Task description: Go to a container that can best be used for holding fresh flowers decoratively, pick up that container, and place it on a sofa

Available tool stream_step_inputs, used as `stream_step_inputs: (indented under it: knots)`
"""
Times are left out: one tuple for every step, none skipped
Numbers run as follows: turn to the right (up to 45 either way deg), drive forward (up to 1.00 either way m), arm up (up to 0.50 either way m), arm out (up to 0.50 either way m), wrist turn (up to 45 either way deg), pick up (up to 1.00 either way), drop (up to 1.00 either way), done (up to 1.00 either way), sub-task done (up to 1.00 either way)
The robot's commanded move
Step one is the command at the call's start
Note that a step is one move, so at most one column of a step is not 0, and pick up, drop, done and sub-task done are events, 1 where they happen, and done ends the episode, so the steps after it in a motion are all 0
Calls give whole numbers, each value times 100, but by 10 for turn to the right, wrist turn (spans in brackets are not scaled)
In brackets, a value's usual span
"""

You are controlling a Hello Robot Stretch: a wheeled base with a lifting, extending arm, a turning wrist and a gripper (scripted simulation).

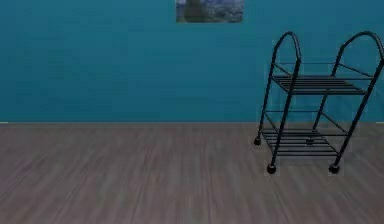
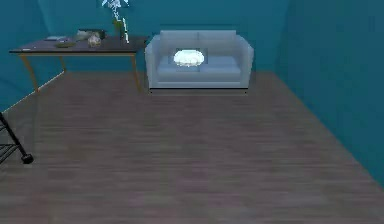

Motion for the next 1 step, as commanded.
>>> stream_step_inputs:
  knots:
    - [450, 0, 0, 0, 0, 0, 0, 0, 0]
